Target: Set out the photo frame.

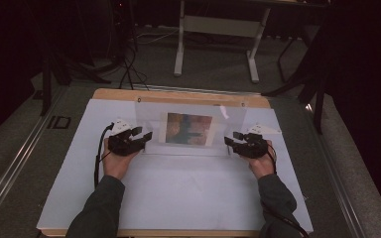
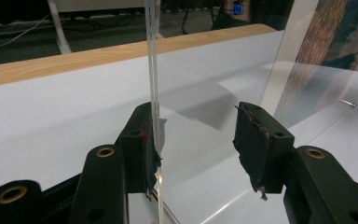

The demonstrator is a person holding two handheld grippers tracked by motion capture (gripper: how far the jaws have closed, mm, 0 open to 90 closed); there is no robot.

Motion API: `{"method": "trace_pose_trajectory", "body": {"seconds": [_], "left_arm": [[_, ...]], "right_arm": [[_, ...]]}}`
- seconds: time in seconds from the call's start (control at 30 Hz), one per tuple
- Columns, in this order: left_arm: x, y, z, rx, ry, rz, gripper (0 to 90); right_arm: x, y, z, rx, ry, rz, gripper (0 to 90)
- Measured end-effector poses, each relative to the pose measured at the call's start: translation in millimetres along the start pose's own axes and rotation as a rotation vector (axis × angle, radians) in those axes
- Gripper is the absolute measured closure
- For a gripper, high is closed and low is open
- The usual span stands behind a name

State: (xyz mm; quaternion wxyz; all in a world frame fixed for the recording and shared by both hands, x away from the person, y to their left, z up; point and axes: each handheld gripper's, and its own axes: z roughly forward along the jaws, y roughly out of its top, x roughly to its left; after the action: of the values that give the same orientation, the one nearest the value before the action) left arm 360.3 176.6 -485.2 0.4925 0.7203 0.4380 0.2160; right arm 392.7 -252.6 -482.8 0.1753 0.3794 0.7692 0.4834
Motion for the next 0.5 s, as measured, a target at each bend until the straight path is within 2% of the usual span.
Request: {"method": "trace_pose_trajectory", "body": {"seconds": [0.33,0.5], "left_arm": [[-1.3,0.7,-1.5,0.01,0.0,0.007,51.3],[1.6,-0.4,-1.3,0.004,-0.018,0.011,51.1]], "right_arm": [[-1.8,-0.1,0.5,-0.004,0.003,0.005,49.4],[-1.1,-0.7,0.2,-0.006,0.0,0.006,48.9]]}}
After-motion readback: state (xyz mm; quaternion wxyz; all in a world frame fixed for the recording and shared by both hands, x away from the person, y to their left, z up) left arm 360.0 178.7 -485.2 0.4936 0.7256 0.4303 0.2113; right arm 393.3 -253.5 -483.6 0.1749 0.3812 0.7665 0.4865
